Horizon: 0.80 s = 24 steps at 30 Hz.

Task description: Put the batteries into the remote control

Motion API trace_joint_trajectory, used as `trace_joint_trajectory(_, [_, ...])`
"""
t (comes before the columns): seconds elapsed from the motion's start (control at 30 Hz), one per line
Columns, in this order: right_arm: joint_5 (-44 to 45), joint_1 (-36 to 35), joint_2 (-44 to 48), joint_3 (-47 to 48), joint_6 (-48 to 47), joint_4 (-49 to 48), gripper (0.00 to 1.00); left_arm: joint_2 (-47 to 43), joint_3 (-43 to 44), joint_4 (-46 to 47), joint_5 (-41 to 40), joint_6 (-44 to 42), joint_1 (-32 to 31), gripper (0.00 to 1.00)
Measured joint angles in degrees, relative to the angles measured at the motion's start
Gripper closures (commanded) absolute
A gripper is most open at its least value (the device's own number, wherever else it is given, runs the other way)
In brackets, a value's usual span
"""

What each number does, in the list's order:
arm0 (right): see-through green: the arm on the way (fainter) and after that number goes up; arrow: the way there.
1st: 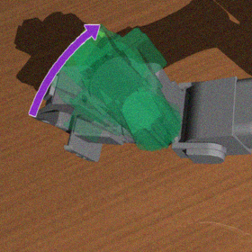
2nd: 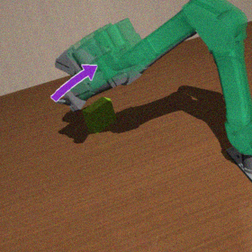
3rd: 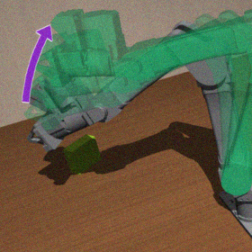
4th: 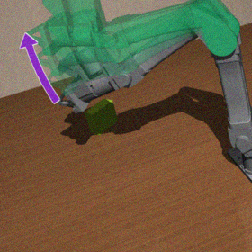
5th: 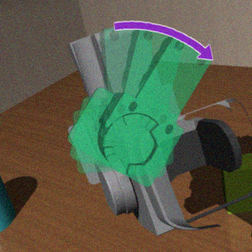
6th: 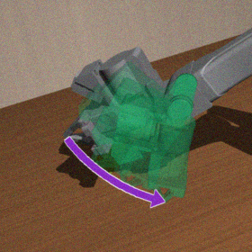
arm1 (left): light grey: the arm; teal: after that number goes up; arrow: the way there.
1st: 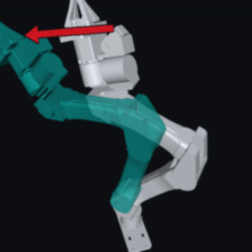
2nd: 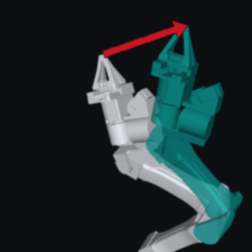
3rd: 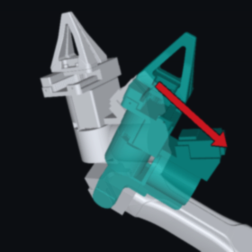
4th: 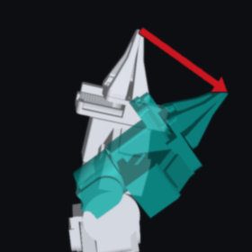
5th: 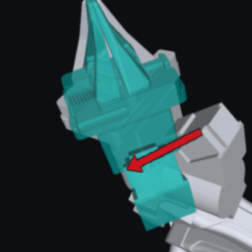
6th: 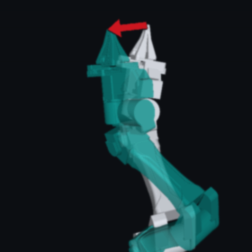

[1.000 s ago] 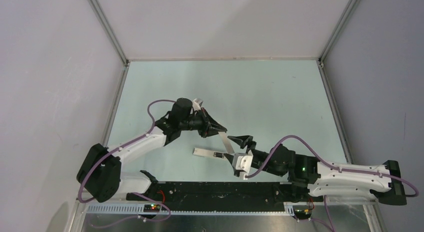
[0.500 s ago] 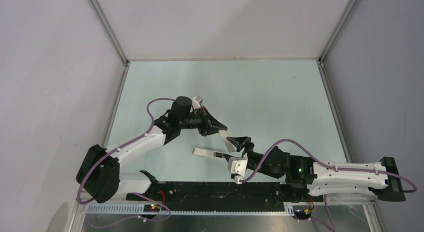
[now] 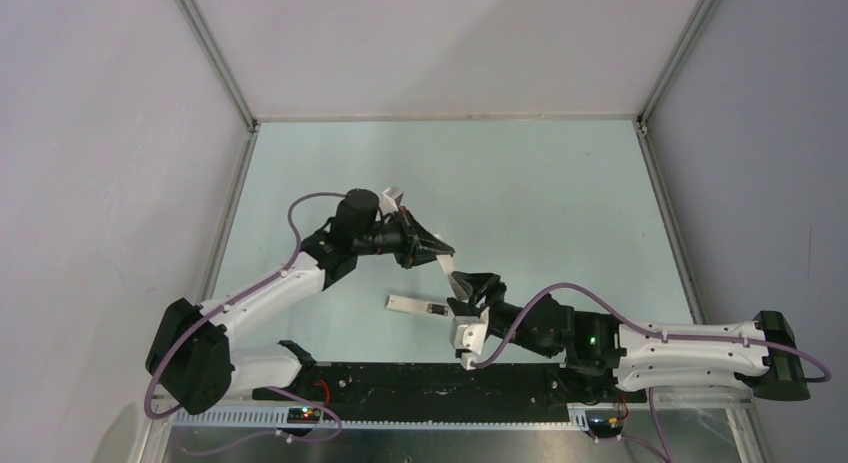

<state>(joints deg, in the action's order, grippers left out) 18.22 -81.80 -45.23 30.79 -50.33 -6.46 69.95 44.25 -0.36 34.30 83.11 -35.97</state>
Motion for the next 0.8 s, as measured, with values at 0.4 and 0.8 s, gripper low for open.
trace_joint_trajectory(0.4, [0.3, 2.0, -1.2, 0.0, -1.1, -2.5, 0.68, -0.6, 0.0, -1.0, 0.0, 1.0, 0.0, 0.97])
trace_joint_trajectory(0.8, [3.0, 3.7, -3.0, 0.0, -2.7, -9.3, 0.99, -1.5, 0.0, -1.8, -1.1, 1.6, 0.2, 0.6])
